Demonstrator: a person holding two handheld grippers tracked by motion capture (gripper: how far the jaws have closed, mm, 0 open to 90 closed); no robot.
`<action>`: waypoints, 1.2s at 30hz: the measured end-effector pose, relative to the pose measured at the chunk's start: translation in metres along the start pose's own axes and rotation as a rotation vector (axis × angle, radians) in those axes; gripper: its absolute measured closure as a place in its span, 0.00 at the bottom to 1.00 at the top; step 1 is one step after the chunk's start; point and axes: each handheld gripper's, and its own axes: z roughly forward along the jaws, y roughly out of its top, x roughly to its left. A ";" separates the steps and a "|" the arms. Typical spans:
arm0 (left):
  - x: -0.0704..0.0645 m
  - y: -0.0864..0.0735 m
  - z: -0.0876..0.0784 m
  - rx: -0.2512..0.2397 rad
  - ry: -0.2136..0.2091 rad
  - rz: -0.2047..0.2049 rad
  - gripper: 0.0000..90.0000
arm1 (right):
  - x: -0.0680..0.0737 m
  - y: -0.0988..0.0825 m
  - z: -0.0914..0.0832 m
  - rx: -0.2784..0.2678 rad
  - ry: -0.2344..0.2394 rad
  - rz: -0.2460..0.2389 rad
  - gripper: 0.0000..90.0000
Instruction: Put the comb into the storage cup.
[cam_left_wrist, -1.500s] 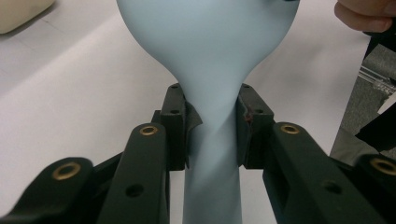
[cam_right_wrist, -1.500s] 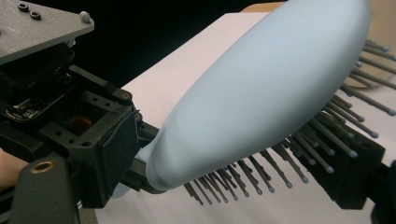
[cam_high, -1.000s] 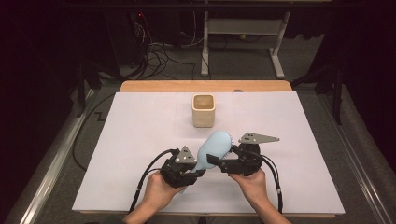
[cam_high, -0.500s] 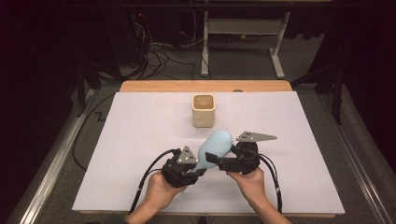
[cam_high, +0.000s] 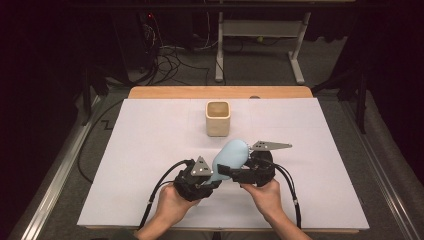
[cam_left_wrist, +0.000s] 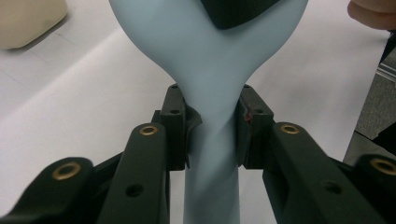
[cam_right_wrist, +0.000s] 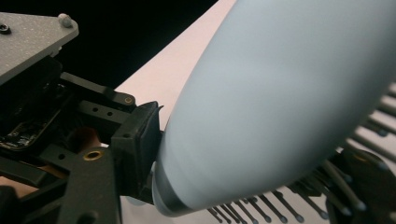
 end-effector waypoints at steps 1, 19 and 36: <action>0.000 0.000 0.000 0.000 0.002 0.001 0.77 | 0.000 0.000 0.001 0.004 0.009 0.004 0.43; 0.003 0.002 -0.001 -0.004 0.005 0.009 0.78 | -0.001 0.005 0.002 0.020 0.109 0.007 0.60; 0.010 -0.001 -0.008 -0.068 -0.034 0.007 0.61 | 0.000 0.009 -0.003 0.016 0.118 -0.017 0.64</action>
